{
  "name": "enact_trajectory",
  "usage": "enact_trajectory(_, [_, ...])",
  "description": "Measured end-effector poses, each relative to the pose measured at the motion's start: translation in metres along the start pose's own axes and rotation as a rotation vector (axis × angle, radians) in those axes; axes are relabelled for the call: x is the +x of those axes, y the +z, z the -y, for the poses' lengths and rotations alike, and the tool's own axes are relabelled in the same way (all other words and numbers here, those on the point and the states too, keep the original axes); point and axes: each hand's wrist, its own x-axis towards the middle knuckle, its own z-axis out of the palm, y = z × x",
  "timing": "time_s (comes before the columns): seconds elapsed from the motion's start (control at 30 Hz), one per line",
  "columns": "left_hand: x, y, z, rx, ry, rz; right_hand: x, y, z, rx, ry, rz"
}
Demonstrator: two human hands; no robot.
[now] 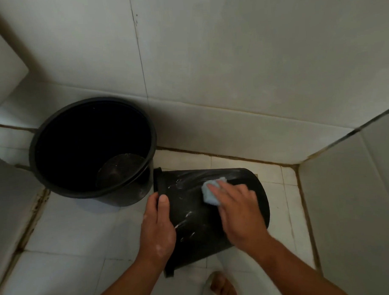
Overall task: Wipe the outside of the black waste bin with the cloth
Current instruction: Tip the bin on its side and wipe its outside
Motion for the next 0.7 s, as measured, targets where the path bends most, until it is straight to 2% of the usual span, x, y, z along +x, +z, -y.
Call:
enact_trajectory(0.1, [0.003,-0.001,0.006,0.045,0.063,0.018,0.024,-0.008,-0.024,0.007,0.28,0.006])
enact_trajectory(0.17, [0.004,-0.001,0.007,0.062,0.078,0.003,0.033,-0.012,-0.005,0.04,0.332,-0.008])
enact_trajectory(0.23, [0.005,-0.001,0.007,0.066,0.088,-0.022,0.031,-0.012,0.032,0.091,0.229,0.025])
enact_trajectory(0.3, [0.008,-0.001,0.009,0.041,0.08,-0.033,0.015,-0.009,0.066,0.149,0.029,0.059])
enact_trajectory(0.4, [0.008,-0.001,0.009,0.057,0.095,-0.039,0.001,-0.011,0.059,0.13,-0.24,0.096])
enact_trajectory(0.47, [0.006,0.0,0.008,0.085,0.105,-0.037,0.007,-0.016,0.031,0.075,-0.171,0.109])
enact_trajectory(0.57, [0.004,0.0,0.01,0.112,0.119,-0.027,0.034,-0.02,0.003,0.08,0.157,0.076])
enact_trajectory(0.63, [0.003,-0.001,0.013,0.134,0.118,-0.037,0.05,-0.02,0.014,0.109,0.156,0.095])
enact_trajectory(0.7, [0.001,-0.001,0.014,0.133,0.105,-0.035,0.06,-0.019,0.039,0.139,0.026,0.149])
